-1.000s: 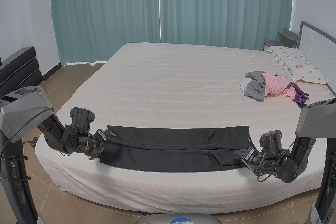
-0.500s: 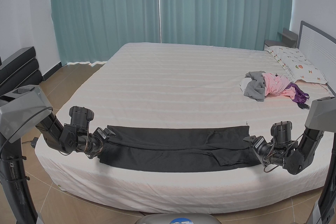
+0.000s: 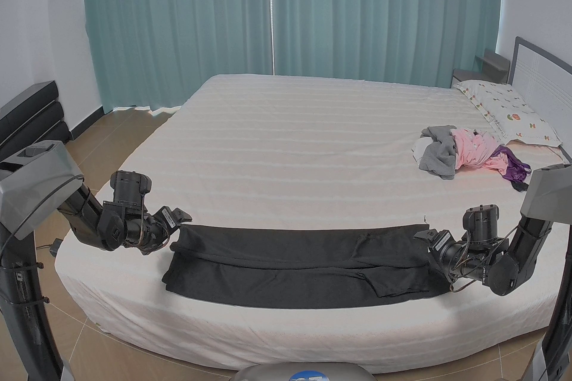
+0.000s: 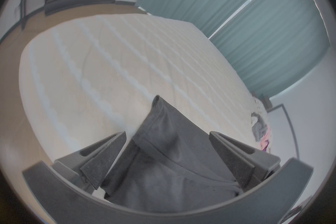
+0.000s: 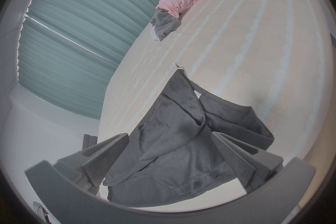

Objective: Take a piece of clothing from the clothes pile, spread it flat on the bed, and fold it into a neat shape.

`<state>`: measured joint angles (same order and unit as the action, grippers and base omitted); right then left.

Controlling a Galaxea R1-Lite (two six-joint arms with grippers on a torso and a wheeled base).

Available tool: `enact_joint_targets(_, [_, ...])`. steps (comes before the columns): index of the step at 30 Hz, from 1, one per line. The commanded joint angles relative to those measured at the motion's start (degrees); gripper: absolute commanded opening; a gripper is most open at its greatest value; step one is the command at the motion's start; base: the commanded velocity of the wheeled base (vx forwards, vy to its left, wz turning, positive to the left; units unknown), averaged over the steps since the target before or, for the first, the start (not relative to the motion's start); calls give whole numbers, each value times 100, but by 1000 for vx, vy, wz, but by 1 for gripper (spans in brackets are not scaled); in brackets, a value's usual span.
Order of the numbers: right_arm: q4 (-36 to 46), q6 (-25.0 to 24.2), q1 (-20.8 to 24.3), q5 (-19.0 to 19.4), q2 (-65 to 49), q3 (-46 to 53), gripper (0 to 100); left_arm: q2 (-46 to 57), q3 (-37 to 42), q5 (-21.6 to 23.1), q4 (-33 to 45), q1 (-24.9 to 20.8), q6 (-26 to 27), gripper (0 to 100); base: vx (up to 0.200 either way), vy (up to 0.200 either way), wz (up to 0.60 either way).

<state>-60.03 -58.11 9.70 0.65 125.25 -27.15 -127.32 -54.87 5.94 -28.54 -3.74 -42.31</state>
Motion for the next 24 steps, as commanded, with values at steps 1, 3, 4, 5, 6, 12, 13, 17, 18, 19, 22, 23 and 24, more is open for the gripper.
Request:
enact_joint_targets(1, [0,2,-48,41,17,8,100,-566,-305,22,-3,137,645,100,0,0,0])
enact_joint_targets(3, [0,2,-65,102,17,8,100,-663,-331,65,-3,93,733,100,0,0,0])
enact_joint_targets(4, [0,2,-74,102,17,8,100,-671,-340,74,-11,93,742,100,0,0,0])
enact_joint_targets(5, [0,-7,-83,146,17,8,100,-795,-410,153,-11,49,918,100,0,0,0])
enact_joint_targets(6, [0,-7,-83,146,17,8,100,-795,-410,153,-11,49,918,100,0,0,0])
enact_joint_targets(12, [0,-7,-83,164,35,8,100,-970,-569,224,-11,31,1129,100,0,0,0])
enact_joint_targets(13, [0,2,-83,181,35,8,100,-970,-560,259,-11,23,1129,100,0,0,0])
enact_joint_targets(17, [0,-7,-74,190,26,8,100,-970,-534,338,-11,-39,1155,100,0,0,0])
enact_joint_targets(18, [0,-7,-65,190,17,17,100,-970,-525,347,-11,-65,1155,100,0,0,0])
enact_joint_targets(19, [0,-7,-65,190,17,17,100,-970,-525,347,-11,-65,1155,100,0,0,0])
enact_joint_targets(22, [0,-7,-65,190,26,17,100,-988,-498,347,-3,-109,1225,100,0,0,0])
enact_joint_targets(23, [0,-7,-56,199,35,17,100,-988,-472,347,-3,-109,1296,100,0,0,0])
enact_joint_targets(24, [0,-7,-48,190,35,17,100,-1005,-446,338,-11,-109,1410,100,0,0,0])
